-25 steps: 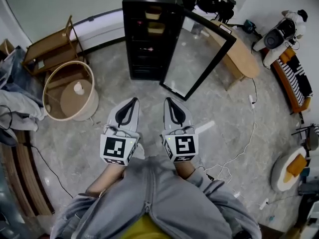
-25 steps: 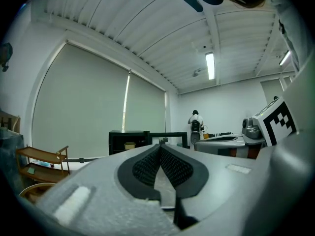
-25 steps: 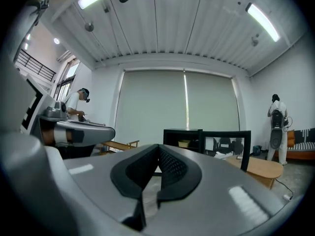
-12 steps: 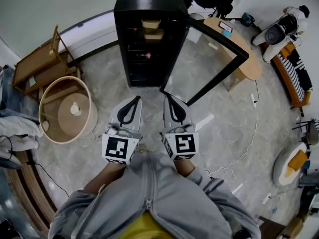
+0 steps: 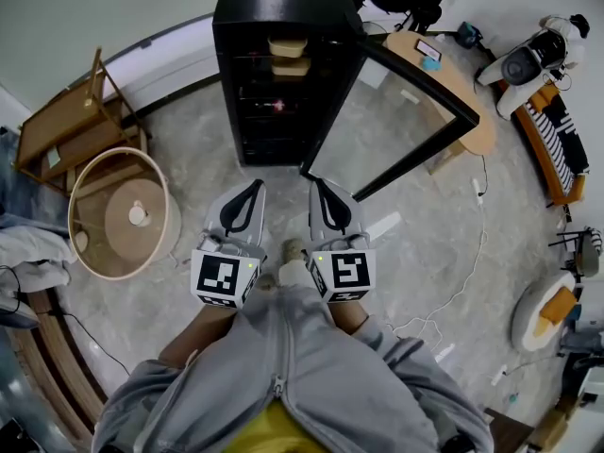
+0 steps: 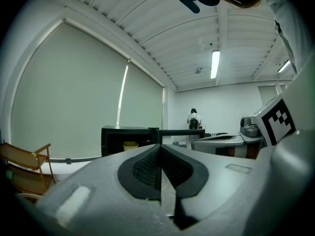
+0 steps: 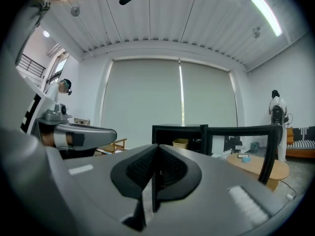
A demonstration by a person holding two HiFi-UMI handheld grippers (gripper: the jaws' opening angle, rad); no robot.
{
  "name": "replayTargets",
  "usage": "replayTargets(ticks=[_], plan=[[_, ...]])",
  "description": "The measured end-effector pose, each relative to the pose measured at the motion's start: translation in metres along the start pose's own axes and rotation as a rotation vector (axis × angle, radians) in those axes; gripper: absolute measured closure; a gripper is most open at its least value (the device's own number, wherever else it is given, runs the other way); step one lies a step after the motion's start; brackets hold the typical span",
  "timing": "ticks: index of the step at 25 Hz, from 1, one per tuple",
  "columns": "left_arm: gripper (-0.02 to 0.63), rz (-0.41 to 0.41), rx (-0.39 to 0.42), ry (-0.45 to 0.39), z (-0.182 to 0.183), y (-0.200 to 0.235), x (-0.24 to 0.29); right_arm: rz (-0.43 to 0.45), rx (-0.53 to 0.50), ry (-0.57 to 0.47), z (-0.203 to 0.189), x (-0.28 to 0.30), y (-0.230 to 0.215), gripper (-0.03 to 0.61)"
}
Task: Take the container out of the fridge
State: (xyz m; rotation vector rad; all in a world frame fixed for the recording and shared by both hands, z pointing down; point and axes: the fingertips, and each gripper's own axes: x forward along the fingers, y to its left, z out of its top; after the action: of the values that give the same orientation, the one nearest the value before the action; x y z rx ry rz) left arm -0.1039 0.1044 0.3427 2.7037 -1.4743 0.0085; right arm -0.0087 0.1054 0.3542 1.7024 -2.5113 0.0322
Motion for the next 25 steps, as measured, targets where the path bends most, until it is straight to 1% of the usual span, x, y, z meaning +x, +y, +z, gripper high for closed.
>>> replayTargets(ticks=[6, 13, 19, 25], plan=[[0.609, -0.009, -0.006, -0.003, -0.004, 0.012, 0.038, 0.007, 0.005, -0.010, -0.003, 0.036, -0.024, 0.580], [0.609, 0.006, 0.013, -0.014, 0.000, 0.043, 0.119, 0.040, -0.023, -0.027, 0.006, 0.116, -0.069, 0.580], [0.609, 0.038, -0.002, -0.009, 0.002, 0.073, 0.197, 0.091, -0.038, -0.011, 0.008, 0.192, -0.111, 0.580], [0.609, 0.097, -0.008, 0.011, -0.003, 0.101, 0.256, 0.158, -0.057, 0.018, 0.000, 0.256, -0.144, 0.580]])
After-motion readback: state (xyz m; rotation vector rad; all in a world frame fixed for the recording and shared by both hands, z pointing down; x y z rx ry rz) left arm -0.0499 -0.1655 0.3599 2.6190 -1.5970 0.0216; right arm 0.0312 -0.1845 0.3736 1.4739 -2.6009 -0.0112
